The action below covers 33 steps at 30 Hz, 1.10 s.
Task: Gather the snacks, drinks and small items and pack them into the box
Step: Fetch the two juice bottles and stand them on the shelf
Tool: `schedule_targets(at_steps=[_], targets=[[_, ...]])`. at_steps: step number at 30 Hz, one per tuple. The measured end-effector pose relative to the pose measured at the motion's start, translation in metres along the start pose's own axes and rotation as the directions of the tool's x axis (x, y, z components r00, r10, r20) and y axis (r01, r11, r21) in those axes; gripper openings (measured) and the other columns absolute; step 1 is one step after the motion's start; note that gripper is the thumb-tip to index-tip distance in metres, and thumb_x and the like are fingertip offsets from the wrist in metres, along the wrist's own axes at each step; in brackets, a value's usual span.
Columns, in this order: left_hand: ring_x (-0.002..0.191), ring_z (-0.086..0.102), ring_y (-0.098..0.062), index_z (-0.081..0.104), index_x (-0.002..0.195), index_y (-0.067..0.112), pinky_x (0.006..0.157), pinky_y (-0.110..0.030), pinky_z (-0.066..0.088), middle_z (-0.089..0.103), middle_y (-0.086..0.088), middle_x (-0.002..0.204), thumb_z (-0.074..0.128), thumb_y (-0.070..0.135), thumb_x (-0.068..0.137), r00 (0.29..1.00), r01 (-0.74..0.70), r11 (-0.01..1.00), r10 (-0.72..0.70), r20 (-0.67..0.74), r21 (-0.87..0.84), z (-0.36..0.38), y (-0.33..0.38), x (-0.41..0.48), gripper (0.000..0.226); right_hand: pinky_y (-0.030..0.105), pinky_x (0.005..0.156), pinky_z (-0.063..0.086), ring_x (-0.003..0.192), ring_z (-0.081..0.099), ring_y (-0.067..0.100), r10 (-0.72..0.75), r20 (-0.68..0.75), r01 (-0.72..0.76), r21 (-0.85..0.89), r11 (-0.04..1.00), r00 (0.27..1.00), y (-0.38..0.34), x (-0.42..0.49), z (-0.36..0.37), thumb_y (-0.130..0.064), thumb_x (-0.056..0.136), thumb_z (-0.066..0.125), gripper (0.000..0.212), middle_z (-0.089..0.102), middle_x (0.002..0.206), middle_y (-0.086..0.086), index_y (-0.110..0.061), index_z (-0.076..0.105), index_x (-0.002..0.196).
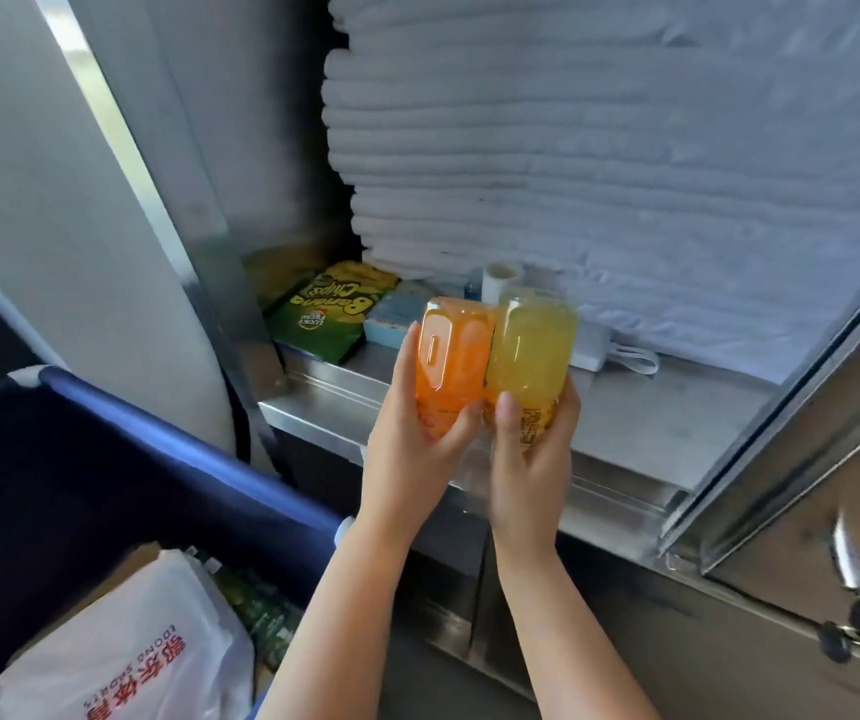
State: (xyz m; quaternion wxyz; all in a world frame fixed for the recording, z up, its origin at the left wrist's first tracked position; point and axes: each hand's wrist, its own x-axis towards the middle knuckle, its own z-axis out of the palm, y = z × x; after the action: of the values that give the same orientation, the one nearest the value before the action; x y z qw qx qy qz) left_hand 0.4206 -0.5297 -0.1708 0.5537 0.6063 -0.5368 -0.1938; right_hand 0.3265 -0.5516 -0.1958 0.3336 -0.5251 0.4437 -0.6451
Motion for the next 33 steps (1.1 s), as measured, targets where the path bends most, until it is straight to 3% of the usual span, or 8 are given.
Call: schedule_targets(at_steps=[4,7,12,16,21,28,33], targets=[[0.105,0.06,-0.009,0.013,0.143,0.05,0.083,-0.042,0.055,0.052,0.01,0.129,0.065,0.043,0.079,0.999,-0.006,1.0,0.006,0.05,0.01,0.018,-0.004,0.015,0.083,0.018,0.079,0.05,0.102,0.06,-0.002,0.01,-0.046,-0.013,-0.057,0.998,0.999,0.01,0.019,-0.009,-0.059,0.087,0.049,0.054,0.059,0.119,-0.02,-0.038,0.035,0.134],[0.107,0.058,-0.007,0.011,0.144,0.047,0.085,-0.04,0.054,0.049,0.012,0.131,0.067,0.037,0.081,0.998,-0.007,0.999,0.003,0.07,0.053,0.027,-0.006,0.024,0.085,0.029,0.084,0.051,0.106,0.058,0.001,0.02,-0.05,-0.025,-0.106,0.994,0.999,0.016,0.031,-0.018,-0.059,0.087,0.049,0.054,0.057,0.122,-0.017,-0.039,0.034,0.135],[0.107,0.054,-0.002,0.011,0.146,0.041,0.081,-0.02,0.049,0.047,0.01,0.135,0.068,0.037,0.081,0.996,-0.009,0.991,-0.002,0.085,0.13,0.043,-0.008,0.037,0.087,0.041,0.087,0.052,0.109,0.057,0.007,0.009,-0.04,-0.016,-0.18,0.983,0.999,0.026,0.047,-0.028,-0.059,0.088,0.047,0.058,0.055,0.126,-0.01,-0.034,0.031,0.138],[0.108,0.056,-0.009,0.014,0.147,0.038,0.081,-0.029,0.05,0.05,0.006,0.134,0.068,0.04,0.08,0.995,0.005,0.978,-0.025,0.093,0.208,0.052,-0.015,0.04,0.086,0.039,0.083,0.053,0.105,0.058,0.005,-0.015,-0.04,0.004,-0.25,0.968,0.999,0.035,0.055,-0.037,-0.06,0.088,0.046,0.058,0.055,0.124,-0.011,-0.032,0.032,0.138],[0.103,0.057,-0.013,0.015,0.146,0.04,0.07,-0.024,0.042,0.051,0.004,0.132,0.064,0.048,0.08,0.993,-0.003,0.944,-0.036,0.113,0.329,0.053,-0.026,0.042,0.083,0.033,0.075,0.054,0.092,0.061,0.003,-0.001,-0.063,-0.021,-0.352,0.936,0.998,0.042,0.061,-0.042,-0.061,0.088,0.046,0.056,0.059,0.11,-0.013,-0.028,0.039,0.133],[0.096,0.061,-0.02,0.016,0.147,0.036,0.064,-0.025,0.037,0.056,0.0,0.122,0.06,0.056,0.08,0.978,-0.061,0.89,-0.038,0.207,0.451,0.046,-0.049,0.056,0.082,0.027,0.063,0.048,0.086,0.056,0.008,0.003,-0.085,-0.055,-0.615,0.786,0.996,0.046,0.061,-0.041,-0.062,0.088,0.043,0.054,0.057,0.102,-0.009,-0.028,0.042,0.13],[0.086,0.061,-0.019,0.017,0.146,0.036,0.06,-0.026,0.038,0.058,0.001,0.109,0.046,0.066,0.074,0.967,-0.13,0.874,0.007,0.256,0.467,0.04,-0.051,0.063,0.083,0.024,0.052,0.041,0.076,0.057,0.012,0.003,-0.13,-0.101,-0.753,0.65,0.991,0.046,0.053,-0.046,-0.062,0.088,0.041,0.055,0.047,0.105,-0.005,-0.024,0.044,0.128]])
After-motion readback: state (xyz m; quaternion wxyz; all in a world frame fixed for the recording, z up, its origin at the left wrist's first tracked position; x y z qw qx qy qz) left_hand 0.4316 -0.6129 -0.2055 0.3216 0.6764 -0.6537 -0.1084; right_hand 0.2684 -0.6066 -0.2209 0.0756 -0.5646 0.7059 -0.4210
